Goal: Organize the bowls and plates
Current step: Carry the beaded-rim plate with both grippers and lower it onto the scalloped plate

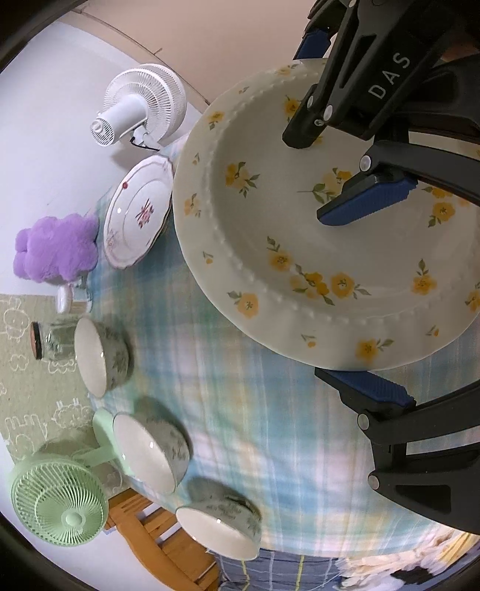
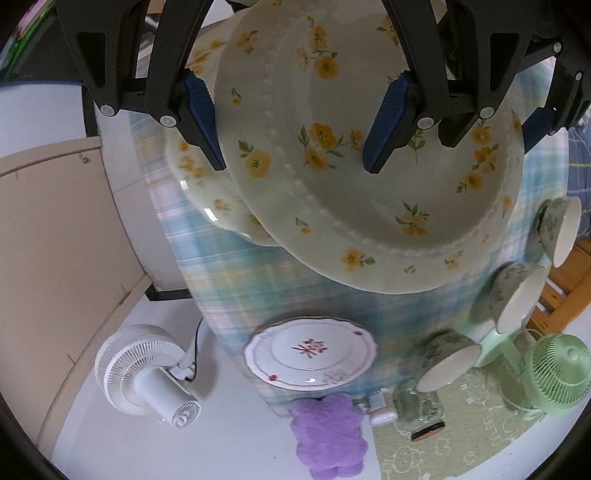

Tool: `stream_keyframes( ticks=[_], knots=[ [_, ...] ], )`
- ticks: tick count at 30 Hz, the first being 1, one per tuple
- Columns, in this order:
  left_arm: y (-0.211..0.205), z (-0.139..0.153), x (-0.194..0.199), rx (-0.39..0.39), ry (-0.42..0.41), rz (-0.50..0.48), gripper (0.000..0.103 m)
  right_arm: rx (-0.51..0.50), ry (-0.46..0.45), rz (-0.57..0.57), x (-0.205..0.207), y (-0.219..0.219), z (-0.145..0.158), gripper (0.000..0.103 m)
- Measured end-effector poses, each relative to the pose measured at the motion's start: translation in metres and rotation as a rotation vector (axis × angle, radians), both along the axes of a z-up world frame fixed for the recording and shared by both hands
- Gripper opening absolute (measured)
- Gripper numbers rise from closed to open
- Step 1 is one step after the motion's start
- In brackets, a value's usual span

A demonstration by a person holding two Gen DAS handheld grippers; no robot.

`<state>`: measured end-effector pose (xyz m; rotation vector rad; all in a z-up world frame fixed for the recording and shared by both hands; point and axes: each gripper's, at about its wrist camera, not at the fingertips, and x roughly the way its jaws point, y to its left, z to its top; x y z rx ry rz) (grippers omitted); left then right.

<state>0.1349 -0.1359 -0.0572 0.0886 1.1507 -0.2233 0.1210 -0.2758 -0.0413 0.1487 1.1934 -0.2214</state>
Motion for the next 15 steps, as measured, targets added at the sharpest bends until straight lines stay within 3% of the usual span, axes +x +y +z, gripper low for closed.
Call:
stream_keyframes(
  ticks=[15],
  knots=[
    [-0.071,-0.03,-0.001,-0.011,0.055,0.041,0.076,-0.024,0.061,0.042,0.004,-0.076,-0.025,0.077]
  ],
)
